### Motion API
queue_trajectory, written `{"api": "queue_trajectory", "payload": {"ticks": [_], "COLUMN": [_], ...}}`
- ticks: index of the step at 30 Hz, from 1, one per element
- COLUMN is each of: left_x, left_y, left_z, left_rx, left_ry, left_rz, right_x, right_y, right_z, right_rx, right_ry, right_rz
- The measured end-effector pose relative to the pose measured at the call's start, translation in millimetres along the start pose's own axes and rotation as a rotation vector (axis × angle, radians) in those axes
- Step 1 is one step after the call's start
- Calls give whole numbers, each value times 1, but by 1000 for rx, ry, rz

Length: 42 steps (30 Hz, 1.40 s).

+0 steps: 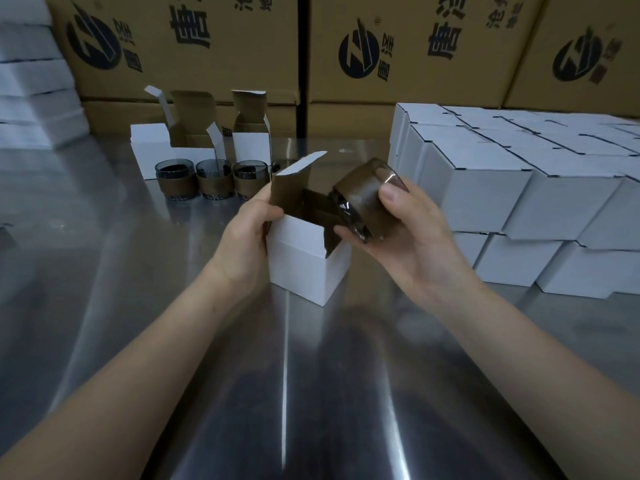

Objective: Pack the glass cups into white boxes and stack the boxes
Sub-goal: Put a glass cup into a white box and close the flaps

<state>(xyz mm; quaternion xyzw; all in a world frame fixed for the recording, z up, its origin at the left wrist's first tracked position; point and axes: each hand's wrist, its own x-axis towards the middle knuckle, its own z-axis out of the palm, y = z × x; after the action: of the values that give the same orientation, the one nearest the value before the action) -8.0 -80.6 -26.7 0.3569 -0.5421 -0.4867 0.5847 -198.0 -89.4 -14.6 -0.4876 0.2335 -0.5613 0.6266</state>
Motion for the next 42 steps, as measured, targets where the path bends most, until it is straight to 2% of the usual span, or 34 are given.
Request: {"api": "queue_trajectory", "payload": {"ticks": [4,7,10,14,17,21,27,36,42], "left_x": [1,0,-8,-26,-32,-31,-24,-20,-19], "left_y": [1,2,-2,-7,-12,-19,-16,-15,-15], "left_z": [2,5,13,27,35,42,34,29,28], "left_rx": [-21,52,106,336,554,722,589,507,506], "left_ry": [34,50,209,376,305,249,264,164,101], "left_rz": [-11,32,92,315,384,297,237,204,206], "right_x": [-4,-6,-7,-9,-10,-12,-12,-7,-6], "right_y": [1,4,4,0,-1,-3,-6,-10,-19], "right_z": [4,5,7,11,13,15,15,6,6], "right_rx": [-181,-273,-311,-304,-322,-366,-483,-729,-931], "right_ry": [-36,-35,-30,-19,-5,0,-6,47,5], "right_rz": [-110,-161,-193,-219,-238,-261,-295,-270,-295]}}
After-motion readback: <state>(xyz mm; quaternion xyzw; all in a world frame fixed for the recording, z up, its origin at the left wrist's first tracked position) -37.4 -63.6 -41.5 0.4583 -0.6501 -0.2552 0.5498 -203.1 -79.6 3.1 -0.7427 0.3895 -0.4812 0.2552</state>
